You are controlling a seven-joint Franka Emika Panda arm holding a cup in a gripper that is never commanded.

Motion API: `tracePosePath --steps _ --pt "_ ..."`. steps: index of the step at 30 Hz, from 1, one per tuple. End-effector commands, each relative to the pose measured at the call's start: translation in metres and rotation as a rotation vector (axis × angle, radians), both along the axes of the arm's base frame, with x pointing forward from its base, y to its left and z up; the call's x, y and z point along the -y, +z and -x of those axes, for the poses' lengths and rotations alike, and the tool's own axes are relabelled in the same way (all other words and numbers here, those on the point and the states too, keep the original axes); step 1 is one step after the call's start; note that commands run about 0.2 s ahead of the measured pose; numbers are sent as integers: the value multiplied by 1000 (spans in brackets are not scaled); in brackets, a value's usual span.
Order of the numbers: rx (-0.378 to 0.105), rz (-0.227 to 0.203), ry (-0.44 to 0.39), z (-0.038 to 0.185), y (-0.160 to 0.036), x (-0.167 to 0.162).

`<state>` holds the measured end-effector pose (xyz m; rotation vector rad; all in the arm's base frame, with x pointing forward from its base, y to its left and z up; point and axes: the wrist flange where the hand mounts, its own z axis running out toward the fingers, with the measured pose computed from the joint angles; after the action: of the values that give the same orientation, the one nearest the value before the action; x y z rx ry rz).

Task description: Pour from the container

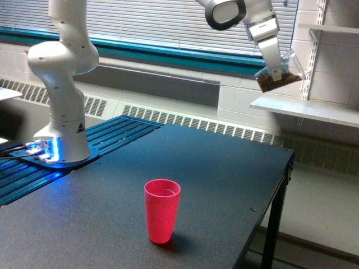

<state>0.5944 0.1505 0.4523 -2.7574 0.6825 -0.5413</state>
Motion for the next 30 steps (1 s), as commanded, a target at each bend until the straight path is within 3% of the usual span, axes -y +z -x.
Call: tracePosePath --steps 1,9,30 --pt "39 90 125 11 11 -35" --pt "90 200 185 14 6 -31" --pt "98 229 68 27 -15 46"
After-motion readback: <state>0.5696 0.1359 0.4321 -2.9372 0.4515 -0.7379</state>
